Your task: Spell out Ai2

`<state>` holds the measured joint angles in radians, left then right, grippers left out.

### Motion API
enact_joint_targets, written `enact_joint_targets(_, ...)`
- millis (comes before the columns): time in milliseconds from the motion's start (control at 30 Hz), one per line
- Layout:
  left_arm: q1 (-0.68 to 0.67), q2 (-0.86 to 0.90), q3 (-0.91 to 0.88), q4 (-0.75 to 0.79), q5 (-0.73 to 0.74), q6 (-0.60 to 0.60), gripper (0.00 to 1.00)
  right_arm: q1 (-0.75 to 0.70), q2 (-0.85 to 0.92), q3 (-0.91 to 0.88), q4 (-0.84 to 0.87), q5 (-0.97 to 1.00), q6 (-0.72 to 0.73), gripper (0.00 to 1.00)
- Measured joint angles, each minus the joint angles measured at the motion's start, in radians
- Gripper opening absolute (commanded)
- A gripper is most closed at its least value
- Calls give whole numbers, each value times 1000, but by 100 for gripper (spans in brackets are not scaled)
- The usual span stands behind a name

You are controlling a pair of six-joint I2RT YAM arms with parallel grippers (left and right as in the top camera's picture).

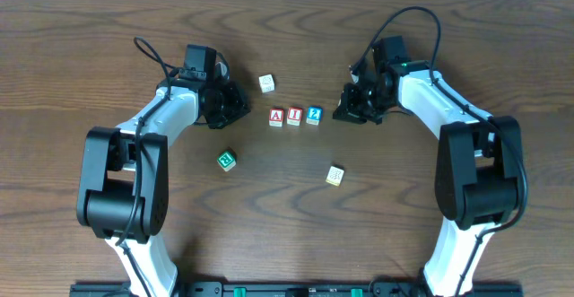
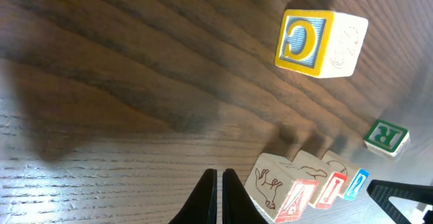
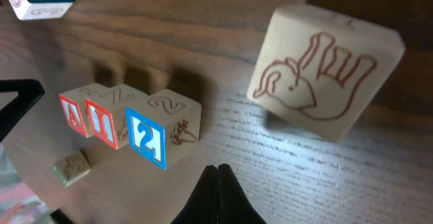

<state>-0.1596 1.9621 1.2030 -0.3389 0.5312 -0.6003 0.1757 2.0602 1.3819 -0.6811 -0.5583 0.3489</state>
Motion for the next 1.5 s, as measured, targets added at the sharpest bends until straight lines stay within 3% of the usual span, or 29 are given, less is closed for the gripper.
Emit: enact_joint_targets(1500, -69, 60, 0, 87, 18, -84, 6, 67, 57, -1, 141, 9, 34, 1)
